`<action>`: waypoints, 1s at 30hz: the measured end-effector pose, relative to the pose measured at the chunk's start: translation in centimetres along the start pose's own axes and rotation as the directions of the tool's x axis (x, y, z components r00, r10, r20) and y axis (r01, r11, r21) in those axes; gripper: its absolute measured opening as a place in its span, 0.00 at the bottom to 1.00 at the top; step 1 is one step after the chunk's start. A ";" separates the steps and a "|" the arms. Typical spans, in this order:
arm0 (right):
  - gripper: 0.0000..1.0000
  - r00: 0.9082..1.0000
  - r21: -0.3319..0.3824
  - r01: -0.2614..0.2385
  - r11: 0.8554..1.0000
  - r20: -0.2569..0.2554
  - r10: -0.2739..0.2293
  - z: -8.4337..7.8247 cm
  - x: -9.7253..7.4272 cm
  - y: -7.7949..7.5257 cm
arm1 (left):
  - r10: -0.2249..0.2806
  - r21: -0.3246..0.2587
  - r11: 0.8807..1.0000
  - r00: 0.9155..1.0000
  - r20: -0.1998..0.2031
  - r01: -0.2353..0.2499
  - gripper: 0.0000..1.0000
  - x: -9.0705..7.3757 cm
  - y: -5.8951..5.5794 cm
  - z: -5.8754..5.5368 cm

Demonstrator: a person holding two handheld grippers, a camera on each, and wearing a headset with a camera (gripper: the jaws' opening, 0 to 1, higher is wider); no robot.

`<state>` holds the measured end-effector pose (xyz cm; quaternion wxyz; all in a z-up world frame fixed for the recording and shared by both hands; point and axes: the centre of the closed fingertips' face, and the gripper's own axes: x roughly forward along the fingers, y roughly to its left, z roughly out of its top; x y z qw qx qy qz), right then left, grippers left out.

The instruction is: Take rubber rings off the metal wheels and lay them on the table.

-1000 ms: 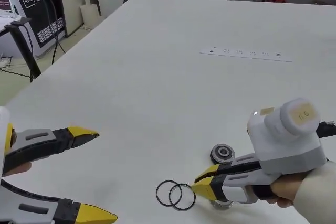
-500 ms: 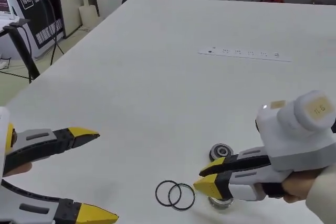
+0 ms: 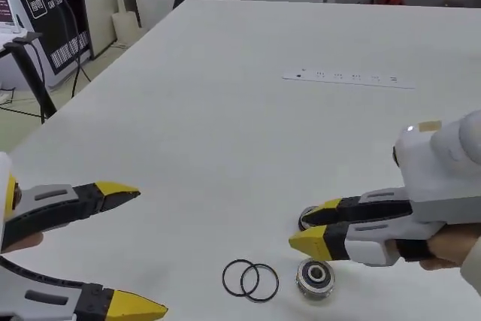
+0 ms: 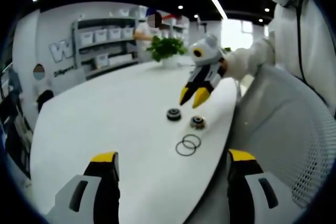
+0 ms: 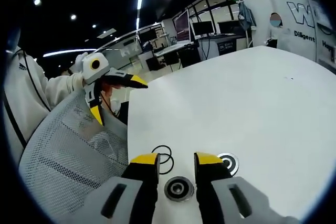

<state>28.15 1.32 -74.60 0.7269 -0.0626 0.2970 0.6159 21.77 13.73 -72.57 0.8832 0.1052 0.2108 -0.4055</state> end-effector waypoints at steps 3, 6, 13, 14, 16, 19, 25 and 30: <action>0.25 1.000 0.001 0.012 1.000 0.011 -0.012 0.1 -0.5 -0.3 | -0.003 0.000 1.000 1.000 -0.004 0.003 0.86 0.0 0.0 0.0; 0.26 1.000 0.002 0.023 1.000 0.021 -0.023 0.2 -0.9 -0.6 | -0.004 0.004 1.000 1.000 -0.007 0.004 0.86 0.0 0.0 0.1; 0.28 0.998 0.017 0.049 0.999 0.039 -0.050 0.0 -1.9 -1.3 | -0.018 -0.001 1.000 1.000 0.020 0.018 0.87 -0.2 0.0 1.6; 0.28 0.998 0.018 0.051 0.999 0.043 -0.051 0.1 -1.9 -1.4 | -0.021 -0.008 1.000 0.999 0.027 0.021 0.87 -0.3 0.0 1.8; 0.29 0.997 0.020 0.056 0.998 0.055 -0.057 0.2 -2.2 -1.5 | -0.019 -0.010 1.000 0.999 0.036 0.019 0.88 -0.3 0.1 2.2; 0.30 0.996 0.023 0.059 0.998 0.066 -0.061 0.3 -2.4 -1.6 | -0.015 0.001 1.000 0.999 0.037 0.015 0.88 -0.4 0.2 2.7; 0.36 0.994 0.029 0.073 0.997 0.076 -0.075 -0.1 -2.8 -2.0 | -0.026 0.011 1.000 0.999 0.033 0.026 0.89 -0.4 0.0 3.2; 0.42 0.993 0.026 0.082 0.996 0.079 -0.083 -0.6 -3.1 -2.1 | -0.032 0.020 0.999 0.999 0.036 0.032 0.90 -0.3 0.0 3.7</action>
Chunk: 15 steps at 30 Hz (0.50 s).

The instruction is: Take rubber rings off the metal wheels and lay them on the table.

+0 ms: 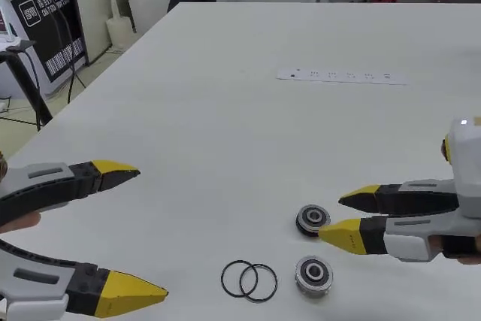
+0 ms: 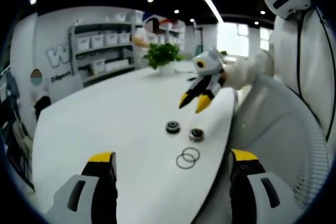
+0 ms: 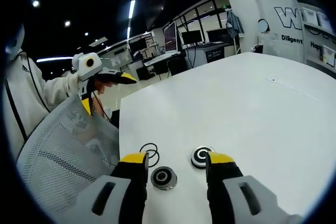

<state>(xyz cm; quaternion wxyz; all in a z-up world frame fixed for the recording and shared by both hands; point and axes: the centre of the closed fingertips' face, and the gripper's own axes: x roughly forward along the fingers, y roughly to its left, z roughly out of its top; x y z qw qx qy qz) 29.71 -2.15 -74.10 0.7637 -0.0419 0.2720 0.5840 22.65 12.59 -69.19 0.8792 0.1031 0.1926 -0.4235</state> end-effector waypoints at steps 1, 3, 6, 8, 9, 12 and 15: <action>0.43 1.000 -0.002 0.002 1.000 0.000 -0.002 -0.1 -0.1 0.0 | -0.001 0.003 1.000 1.000 0.000 0.001 0.90 0.0 0.0 0.1; 0.46 1.000 -0.004 0.007 1.000 -0.001 -0.007 -0.3 -0.2 -0.1 | -0.006 0.006 1.000 1.000 0.003 0.006 0.91 0.1 0.0 0.4; 0.48 1.000 0.000 0.017 1.000 0.001 -0.017 -0.7 -0.4 -0.4 | -0.015 0.016 1.000 1.000 0.001 0.015 0.92 0.2 -0.1 0.9; 0.50 1.000 0.003 0.026 1.000 0.001 -0.026 -1.0 -0.5 -0.5 | -0.018 0.027 0.999 1.000 0.004 0.018 0.92 0.2 -0.1 1.3; 0.51 1.000 0.003 0.029 1.000 0.001 -0.029 -1.1 -0.5 -0.5 | -0.020 0.028 0.999 1.000 0.007 0.020 0.92 0.2 -0.1 1.5; 0.52 0.999 0.009 0.032 0.999 -0.002 -0.032 -1.4 -0.6 -0.5 | -0.021 0.026 0.999 1.000 0.023 0.020 0.93 0.2 0.1 2.3; 0.53 0.999 0.014 0.034 0.999 -0.002 -0.033 -1.7 -0.8 -0.5 | -0.023 0.038 0.999 0.999 0.030 0.022 0.93 0.3 0.2 3.0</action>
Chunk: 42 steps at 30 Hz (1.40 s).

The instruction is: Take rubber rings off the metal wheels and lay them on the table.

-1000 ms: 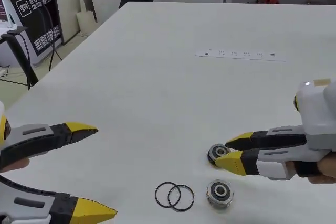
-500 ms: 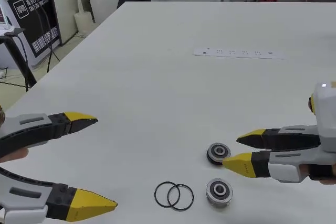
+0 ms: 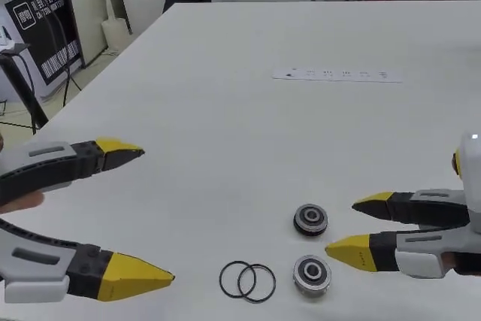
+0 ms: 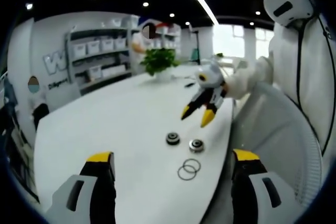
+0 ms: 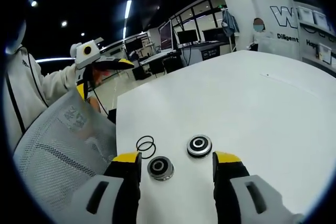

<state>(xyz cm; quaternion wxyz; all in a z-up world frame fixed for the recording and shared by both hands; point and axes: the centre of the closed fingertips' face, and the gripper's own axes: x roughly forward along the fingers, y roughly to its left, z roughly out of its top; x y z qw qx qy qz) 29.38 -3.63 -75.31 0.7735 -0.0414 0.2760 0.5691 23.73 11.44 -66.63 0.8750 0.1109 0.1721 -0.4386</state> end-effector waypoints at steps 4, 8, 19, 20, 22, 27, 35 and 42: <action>0.52 1.000 0.009 0.004 1.000 0.001 -0.004 -0.3 -0.2 -0.1 | -0.006 0.024 1.000 1.000 0.006 0.006 0.93 0.4 0.2 0.8; 0.52 1.000 0.017 0.010 1.000 0.001 -0.010 -0.7 -0.5 -0.2 | -0.020 0.044 0.999 1.000 0.012 0.020 0.93 1.0 0.3 1.6; 0.51 1.000 0.035 0.021 0.999 0.011 -0.021 -1.1 -1.2 -0.5 | -0.068 0.098 0.993 0.998 0.014 0.066 0.90 3.0 0.5 3.0; 0.51 1.000 0.035 0.022 0.999 0.012 -0.022 -1.2 -1.2 -0.5 | -0.069 0.100 0.993 0.998 0.015 0.067 0.90 3.1 0.6 3.1; 0.51 1.000 0.038 0.023 0.999 0.014 -0.024 -1.2 -1.3 -0.6 | -0.074 0.101 0.992 0.997 0.022 0.072 0.90 3.5 0.7 3.4; 0.50 1.000 0.044 0.027 0.999 0.013 -0.028 -1.5 -1.4 -0.7 | -0.094 0.122 0.988 0.995 0.026 0.090 0.88 4.4 0.8 3.9; 0.50 0.999 0.052 0.031 0.998 0.018 -0.032 -1.7 -1.4 -0.9 | -0.103 0.133 0.987 0.993 0.051 0.096 0.87 5.8 1.4 4.7; 0.49 0.999 0.057 0.037 0.998 0.022 -0.038 -1.8 -1.4 -1.3 | -0.111 0.150 0.984 0.992 0.065 0.100 0.85 7.3 1.9 5.2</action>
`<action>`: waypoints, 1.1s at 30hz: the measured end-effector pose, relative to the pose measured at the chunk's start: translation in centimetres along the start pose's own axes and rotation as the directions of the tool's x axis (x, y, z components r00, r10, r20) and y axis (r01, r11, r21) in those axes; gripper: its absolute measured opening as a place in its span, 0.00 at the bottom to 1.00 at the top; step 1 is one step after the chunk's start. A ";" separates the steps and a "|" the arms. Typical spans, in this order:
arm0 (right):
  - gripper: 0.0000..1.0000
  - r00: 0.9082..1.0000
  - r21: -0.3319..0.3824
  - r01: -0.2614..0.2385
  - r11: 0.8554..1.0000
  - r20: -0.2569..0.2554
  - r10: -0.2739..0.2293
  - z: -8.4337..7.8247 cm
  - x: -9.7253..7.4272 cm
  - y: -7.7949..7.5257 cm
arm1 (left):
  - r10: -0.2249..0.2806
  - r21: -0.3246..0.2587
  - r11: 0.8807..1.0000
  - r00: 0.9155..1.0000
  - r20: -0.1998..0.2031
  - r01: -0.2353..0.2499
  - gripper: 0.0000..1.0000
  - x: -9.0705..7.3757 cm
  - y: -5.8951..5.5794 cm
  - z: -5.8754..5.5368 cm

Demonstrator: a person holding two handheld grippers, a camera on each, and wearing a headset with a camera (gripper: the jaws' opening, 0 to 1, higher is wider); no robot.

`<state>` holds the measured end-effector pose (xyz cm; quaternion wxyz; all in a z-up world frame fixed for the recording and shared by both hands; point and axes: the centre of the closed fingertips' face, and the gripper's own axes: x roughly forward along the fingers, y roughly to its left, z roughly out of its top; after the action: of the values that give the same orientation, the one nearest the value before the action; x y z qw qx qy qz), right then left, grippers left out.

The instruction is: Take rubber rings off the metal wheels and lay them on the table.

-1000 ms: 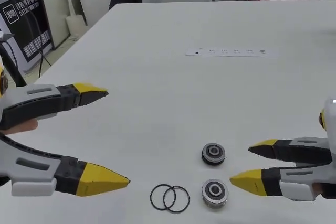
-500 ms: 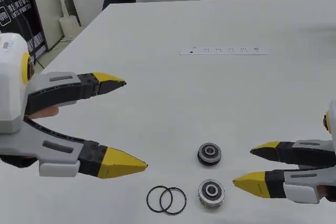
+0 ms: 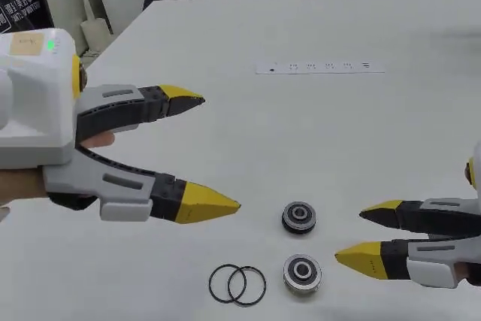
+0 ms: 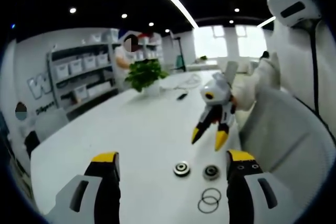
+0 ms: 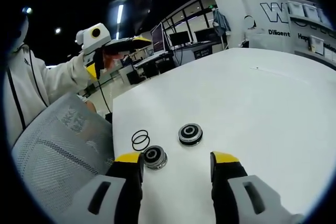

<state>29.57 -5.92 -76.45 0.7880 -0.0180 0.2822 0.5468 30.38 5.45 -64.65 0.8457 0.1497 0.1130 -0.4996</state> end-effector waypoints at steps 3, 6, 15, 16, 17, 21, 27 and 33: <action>0.49 1.000 0.002 -0.001 1.000 0.001 0.001 0.0 0.1 -0.1 | -0.006 0.010 1.000 1.000 -0.004 0.006 0.84 0.7 0.2 -0.1; 0.48 1.000 0.004 -0.002 1.000 0.001 0.002 -0.1 0.1 -0.2 | -0.006 0.016 1.000 1.000 -0.006 0.006 0.83 1.3 0.5 -0.3; 0.47 1.000 0.011 -0.005 1.000 0.007 0.005 0.0 0.6 -0.6 | -0.025 0.033 0.999 1.000 -0.001 0.025 0.80 3.4 0.7 -0.5; 0.47 1.000 0.011 -0.006 1.000 0.005 0.006 -0.1 0.7 -0.6 | -0.027 0.037 0.999 1.000 0.002 0.027 0.80 3.8 0.7 -0.4; 0.47 1.000 0.010 -0.006 1.000 0.004 0.006 -0.1 0.7 -0.7 | -0.028 0.038 0.999 1.000 0.006 0.028 0.78 4.0 0.7 -0.4; 0.46 1.000 0.011 -0.009 1.000 0.002 0.009 -0.1 0.9 -0.8 | -0.042 0.036 0.998 0.999 0.016 0.041 0.75 5.0 0.6 -0.4; 0.44 1.000 0.011 -0.010 1.000 0.003 0.010 -0.1 1.3 -1.3 | -0.051 0.040 0.998 0.999 0.014 0.051 0.70 6.1 0.7 -0.9; 0.42 1.000 -0.002 -0.020 1.000 0.003 0.020 0.0 1.9 -1.4 | -0.077 0.019 0.997 0.997 0.003 0.077 0.63 7.3 0.3 -1.9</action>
<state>31.27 -4.84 -77.74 0.7829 -0.0151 0.2807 0.5551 34.09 0.36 -68.91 0.8247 0.1524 0.1124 -0.5330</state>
